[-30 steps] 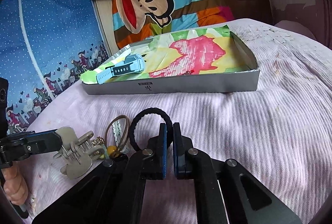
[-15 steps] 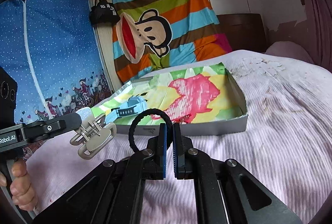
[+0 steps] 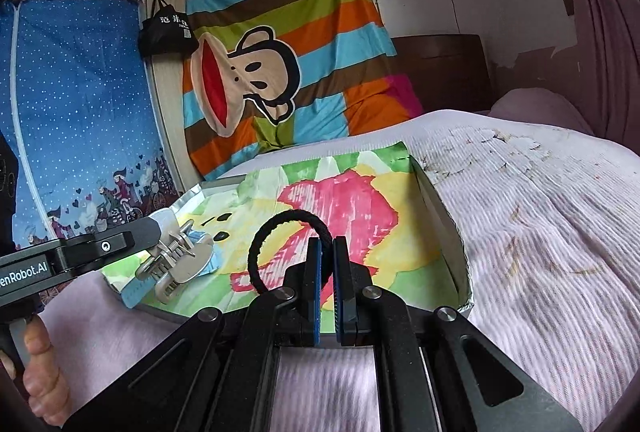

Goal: Organize jewelry
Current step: 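Carry the hair tie into the tray while the left gripper carries the silver hair clip there, then move both grippers back toward the keyring and gold pin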

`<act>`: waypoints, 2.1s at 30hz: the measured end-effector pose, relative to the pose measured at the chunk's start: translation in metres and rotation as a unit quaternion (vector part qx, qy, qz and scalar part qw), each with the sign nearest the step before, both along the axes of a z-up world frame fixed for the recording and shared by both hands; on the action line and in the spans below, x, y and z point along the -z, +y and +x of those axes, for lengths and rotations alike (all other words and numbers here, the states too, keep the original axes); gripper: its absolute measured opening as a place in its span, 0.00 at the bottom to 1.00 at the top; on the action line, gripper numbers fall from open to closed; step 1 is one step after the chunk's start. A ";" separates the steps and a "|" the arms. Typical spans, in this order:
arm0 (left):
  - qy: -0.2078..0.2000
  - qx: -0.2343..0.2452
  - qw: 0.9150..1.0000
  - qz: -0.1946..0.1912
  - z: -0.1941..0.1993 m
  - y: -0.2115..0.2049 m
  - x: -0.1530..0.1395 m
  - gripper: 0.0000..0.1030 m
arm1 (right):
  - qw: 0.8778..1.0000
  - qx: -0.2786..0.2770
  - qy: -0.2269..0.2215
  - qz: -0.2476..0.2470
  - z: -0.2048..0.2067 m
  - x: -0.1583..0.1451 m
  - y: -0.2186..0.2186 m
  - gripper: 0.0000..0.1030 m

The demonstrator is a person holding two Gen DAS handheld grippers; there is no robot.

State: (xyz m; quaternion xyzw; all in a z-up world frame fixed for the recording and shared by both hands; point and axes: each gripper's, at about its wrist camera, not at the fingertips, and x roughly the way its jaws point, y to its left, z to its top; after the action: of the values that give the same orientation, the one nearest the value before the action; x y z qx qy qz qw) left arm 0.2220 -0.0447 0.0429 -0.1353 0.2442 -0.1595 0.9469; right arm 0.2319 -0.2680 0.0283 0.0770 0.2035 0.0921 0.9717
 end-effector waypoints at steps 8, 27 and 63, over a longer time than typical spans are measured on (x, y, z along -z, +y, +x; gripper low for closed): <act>0.021 0.000 1.000 0.014 0.027 -0.009 0.024 0.04 | 0.999 0.004 0.042 -0.003 0.026 0.020 0.002 0.05; 0.047 0.003 0.999 0.006 0.031 -0.009 0.029 0.04 | 0.998 -0.005 0.061 0.003 0.031 0.029 -0.001 0.06; -0.046 -0.125 0.991 0.032 -0.078 0.039 0.003 1.00 | 0.996 -0.012 -0.080 -0.027 -0.088 -0.028 -0.008 0.88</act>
State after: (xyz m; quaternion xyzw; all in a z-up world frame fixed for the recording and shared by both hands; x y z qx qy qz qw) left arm 0.1445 -0.0059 0.0398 -0.1266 0.1862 -0.0382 0.9736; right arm 0.1442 -0.2764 0.0567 0.0409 0.1280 0.1041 0.9854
